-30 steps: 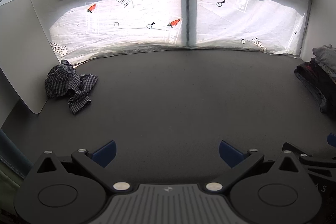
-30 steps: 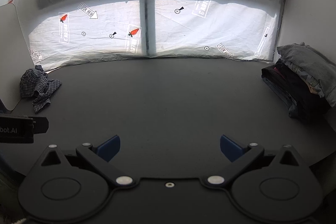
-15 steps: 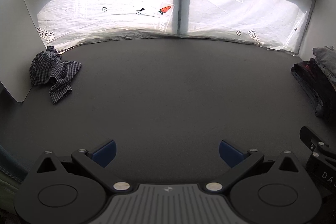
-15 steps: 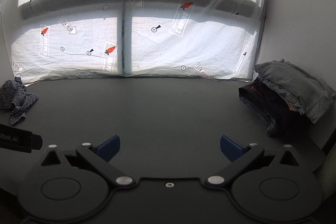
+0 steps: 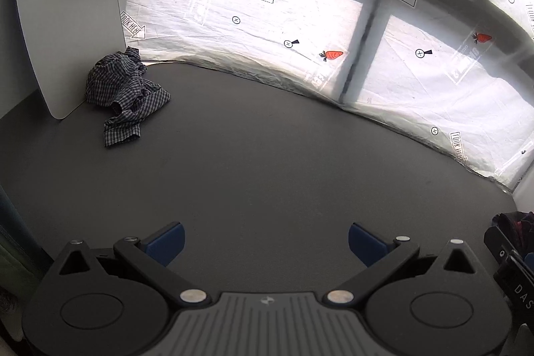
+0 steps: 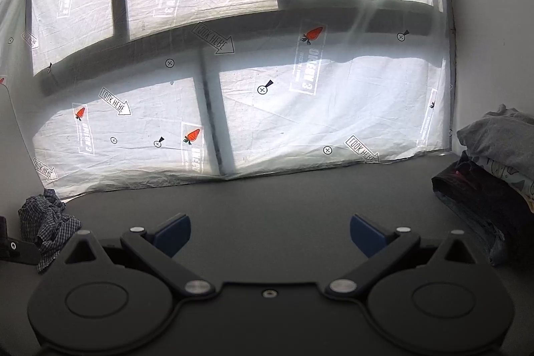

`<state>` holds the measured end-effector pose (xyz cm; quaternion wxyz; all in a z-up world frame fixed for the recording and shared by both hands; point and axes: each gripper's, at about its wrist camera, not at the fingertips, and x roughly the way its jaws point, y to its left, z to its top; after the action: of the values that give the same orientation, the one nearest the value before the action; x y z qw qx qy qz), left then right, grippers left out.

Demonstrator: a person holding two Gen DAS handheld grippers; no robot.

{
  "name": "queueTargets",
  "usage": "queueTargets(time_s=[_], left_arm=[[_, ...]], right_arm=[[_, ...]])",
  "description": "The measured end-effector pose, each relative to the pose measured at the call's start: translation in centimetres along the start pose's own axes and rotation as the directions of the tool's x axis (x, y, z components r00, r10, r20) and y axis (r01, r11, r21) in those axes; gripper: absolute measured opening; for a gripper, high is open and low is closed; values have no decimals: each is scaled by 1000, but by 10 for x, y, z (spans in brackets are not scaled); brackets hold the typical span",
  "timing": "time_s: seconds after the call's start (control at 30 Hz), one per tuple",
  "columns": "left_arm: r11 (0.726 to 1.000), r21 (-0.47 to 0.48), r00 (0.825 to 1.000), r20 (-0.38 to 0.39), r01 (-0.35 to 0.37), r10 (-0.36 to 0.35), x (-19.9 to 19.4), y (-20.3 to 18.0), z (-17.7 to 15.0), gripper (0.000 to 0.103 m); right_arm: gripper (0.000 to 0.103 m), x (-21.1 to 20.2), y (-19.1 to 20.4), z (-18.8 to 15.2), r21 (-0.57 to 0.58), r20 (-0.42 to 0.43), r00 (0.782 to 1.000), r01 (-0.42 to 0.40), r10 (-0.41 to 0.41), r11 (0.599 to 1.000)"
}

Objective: Fold clothes
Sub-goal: 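Grasp the plaid shirt with the left gripper while the right gripper grasps it too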

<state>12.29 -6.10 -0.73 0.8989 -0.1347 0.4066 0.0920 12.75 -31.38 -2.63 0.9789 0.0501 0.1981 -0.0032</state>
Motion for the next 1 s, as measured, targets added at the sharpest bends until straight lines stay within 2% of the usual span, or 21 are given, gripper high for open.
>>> queueTargets(time_s=[0.07, 0.17, 0.27, 0.37, 0.47, 0.6, 0.73, 0.9, 1.0], left_arm=[[1000, -19, 998, -55, 17, -18, 12, 2, -3, 103], [998, -57, 992, -127, 3, -10, 31, 15, -6, 103], [994, -102, 990, -141, -27, 13, 46, 36, 3, 103], [986, -161, 988, -155, -48, 23, 68, 68, 24, 103], [974, -219, 987, -158, -53, 18, 94, 105, 50, 103], [967, -233, 987, -146, -98, 65, 134, 156, 86, 103], [960, -231, 983, -130, -160, 133, 180, 199, 125, 103], [935, -250, 965, -141, -251, 221, 245, 239, 185, 101], [918, -266, 955, -123, -294, 270, 283, 268, 221, 99]], right_arm=[[103, 18, 5, 2, -48, -15, 1000, -17, 16, 999], [103, 38, 13, 5, -71, -58, 998, -29, 25, 997], [103, 62, 30, 5, -90, -116, 992, -59, 48, 994], [103, 83, 57, 4, -123, -138, 990, -34, 17, 992], [103, 107, 87, 6, -103, -166, 986, -9, -9, 995], [103, 146, 135, 10, -134, -191, 981, -15, -11, 991], [101, 202, 201, 12, -175, -234, 971, -82, 39, 981], [87, 279, 290, 11, -201, -293, 951, -166, 103, 965], [81, 327, 344, 8, -186, -335, 925, -252, 179, 950]])
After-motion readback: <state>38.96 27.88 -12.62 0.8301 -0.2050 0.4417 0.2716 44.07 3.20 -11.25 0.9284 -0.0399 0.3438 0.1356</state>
